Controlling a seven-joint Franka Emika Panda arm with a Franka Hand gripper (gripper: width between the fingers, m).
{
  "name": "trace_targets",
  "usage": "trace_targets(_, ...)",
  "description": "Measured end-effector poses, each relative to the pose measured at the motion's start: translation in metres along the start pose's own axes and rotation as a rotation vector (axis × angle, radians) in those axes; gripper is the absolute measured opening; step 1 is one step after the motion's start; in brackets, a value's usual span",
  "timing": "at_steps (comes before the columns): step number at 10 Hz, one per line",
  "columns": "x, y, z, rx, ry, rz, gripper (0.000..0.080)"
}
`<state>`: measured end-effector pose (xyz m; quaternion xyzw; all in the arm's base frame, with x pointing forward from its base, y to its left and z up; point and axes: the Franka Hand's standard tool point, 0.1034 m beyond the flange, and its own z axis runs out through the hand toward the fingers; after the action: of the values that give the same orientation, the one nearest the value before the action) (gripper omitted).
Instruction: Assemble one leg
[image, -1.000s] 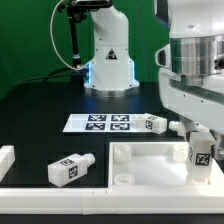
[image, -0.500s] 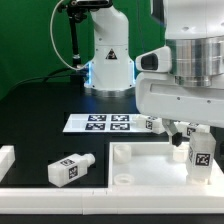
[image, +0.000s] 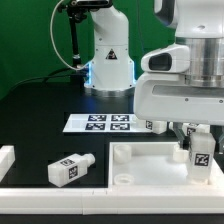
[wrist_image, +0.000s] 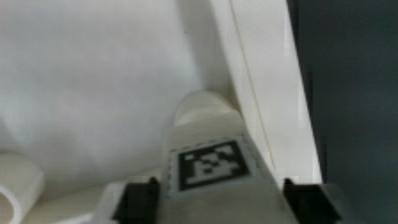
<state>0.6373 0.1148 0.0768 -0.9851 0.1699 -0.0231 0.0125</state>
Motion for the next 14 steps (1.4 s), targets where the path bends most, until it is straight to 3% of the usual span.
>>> trace_targets(1, -0.0001, -0.0001, 0.0001, 0.000, 0.000, 0.085, 0.0285)
trace_targets(4, 0.0004, -0.0002, 0.0008, 0.018, -0.010, 0.439, 0.0285)
trace_targets(6, 0.0021, 0.0004, 0.0011, 0.055, -0.035, 0.813, 0.0285)
trace_targets(8, 0.0020, -0.0016, 0.0016, 0.068, -0.047, 1.089, 0.0285)
trace_targets(11, 0.0025, -0.0010, 0.0016, 0.071, -0.050, 1.109, 0.0285)
trace_targets(12, 0.0025, -0.0009, 0.0017, 0.071, -0.050, 1.103, 0.0467)
trace_targets(13, 0.0032, 0.0024, 0.0025, 0.072, -0.039, 0.838, 0.0584)
trace_targets(14, 0.0035, 0.0034, 0.0022, 0.074, -0.033, 0.633, 0.0584)
